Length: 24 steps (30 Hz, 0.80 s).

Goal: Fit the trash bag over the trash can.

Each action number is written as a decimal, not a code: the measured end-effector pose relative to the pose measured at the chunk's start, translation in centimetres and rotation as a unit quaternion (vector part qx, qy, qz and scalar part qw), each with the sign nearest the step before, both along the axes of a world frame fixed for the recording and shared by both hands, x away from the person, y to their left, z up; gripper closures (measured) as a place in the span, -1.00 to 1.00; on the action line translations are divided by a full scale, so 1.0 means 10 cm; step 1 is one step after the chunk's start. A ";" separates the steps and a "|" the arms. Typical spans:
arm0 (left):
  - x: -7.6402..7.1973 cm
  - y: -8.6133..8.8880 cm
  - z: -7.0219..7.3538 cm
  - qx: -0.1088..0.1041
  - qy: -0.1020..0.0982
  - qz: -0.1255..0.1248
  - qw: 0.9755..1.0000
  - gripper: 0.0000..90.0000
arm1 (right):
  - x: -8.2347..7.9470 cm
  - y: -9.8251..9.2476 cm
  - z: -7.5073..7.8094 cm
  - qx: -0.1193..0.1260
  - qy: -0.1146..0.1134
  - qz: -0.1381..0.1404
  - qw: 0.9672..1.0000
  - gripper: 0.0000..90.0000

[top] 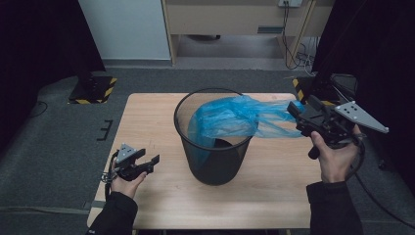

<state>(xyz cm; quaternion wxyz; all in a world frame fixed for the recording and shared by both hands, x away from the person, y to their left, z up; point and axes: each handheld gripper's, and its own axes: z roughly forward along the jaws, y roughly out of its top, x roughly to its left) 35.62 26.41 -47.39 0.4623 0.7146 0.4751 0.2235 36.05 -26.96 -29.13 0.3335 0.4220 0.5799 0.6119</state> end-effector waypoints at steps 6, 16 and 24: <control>0.00 0.00 -0.01 0.001 0.002 -0.002 1.000 -0.27 | 0.05 -0.02 -0.12 0.003 0.017 0.004 1.000 -0.44; 0.00 -0.01 -0.01 -0.003 0.001 -0.002 1.000 -0.26 | 0.11 0.11 -0.14 -0.013 0.031 0.051 0.998 0.87; -0.01 -0.01 0.02 -0.008 -0.009 -0.002 1.000 -0.24 | 0.04 0.36 0.03 -0.012 -0.007 0.084 0.996 1.00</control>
